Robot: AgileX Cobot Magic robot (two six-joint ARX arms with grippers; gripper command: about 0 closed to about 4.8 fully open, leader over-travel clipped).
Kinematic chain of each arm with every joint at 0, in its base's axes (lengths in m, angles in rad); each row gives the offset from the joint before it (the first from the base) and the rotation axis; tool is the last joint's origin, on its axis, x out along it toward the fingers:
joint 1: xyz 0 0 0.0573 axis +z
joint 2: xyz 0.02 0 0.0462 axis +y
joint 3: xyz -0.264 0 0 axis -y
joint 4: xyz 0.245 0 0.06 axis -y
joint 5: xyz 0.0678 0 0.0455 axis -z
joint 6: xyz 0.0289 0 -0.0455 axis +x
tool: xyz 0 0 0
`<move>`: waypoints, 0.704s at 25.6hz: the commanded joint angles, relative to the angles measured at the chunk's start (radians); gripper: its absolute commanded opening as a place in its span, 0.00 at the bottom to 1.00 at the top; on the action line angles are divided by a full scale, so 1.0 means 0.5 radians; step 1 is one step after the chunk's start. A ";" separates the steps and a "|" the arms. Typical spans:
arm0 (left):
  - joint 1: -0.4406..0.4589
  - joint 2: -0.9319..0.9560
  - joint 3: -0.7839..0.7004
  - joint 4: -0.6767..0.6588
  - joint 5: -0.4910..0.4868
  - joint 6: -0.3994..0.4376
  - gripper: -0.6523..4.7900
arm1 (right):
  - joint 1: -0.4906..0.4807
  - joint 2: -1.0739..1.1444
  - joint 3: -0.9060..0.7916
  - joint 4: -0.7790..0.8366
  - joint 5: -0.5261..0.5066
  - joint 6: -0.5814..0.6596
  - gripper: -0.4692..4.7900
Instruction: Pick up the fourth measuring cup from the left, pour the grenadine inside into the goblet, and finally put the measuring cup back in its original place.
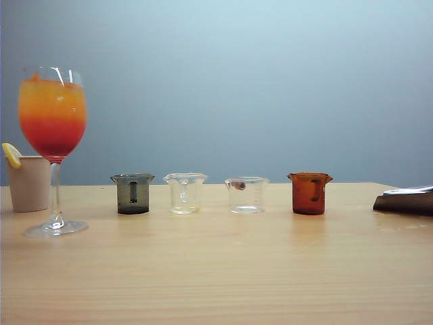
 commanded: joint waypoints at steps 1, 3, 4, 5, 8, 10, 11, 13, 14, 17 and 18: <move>0.002 -0.070 -0.029 0.048 -0.008 0.005 0.11 | 0.000 -0.002 0.010 0.034 -0.002 0.011 0.08; 0.017 -0.065 -0.069 0.121 0.002 0.010 0.11 | -0.001 0.000 0.008 0.033 -0.002 0.011 0.08; 0.026 -0.065 -0.085 0.146 0.018 0.011 0.11 | -0.001 -0.001 0.008 0.033 -0.001 0.011 0.08; 0.039 -0.065 -0.089 0.149 0.028 0.051 0.11 | 0.000 -0.002 0.008 0.035 -0.002 0.011 0.08; 0.054 -0.064 -0.089 0.146 0.031 0.178 0.11 | -0.001 0.000 0.008 0.031 -0.002 0.011 0.08; 0.054 -0.064 -0.089 0.149 0.031 0.178 0.11 | -0.001 0.001 0.008 0.031 -0.002 0.011 0.08; 0.053 -0.064 -0.089 0.148 0.034 0.178 0.11 | -0.001 0.000 0.008 0.031 -0.002 0.011 0.08; 0.052 -0.064 -0.089 0.149 0.034 0.182 0.12 | -0.001 0.000 0.008 0.031 -0.002 0.011 0.08; 0.052 -0.064 -0.089 0.149 0.034 0.182 0.13 | -0.001 0.000 0.008 0.031 -0.002 0.011 0.08; 0.050 -0.064 -0.089 0.146 0.036 0.182 0.13 | 0.000 0.000 0.008 0.031 -0.002 0.011 0.08; 0.051 -0.064 -0.089 0.146 0.035 0.182 0.13 | -0.001 0.000 0.008 0.031 -0.002 0.011 0.08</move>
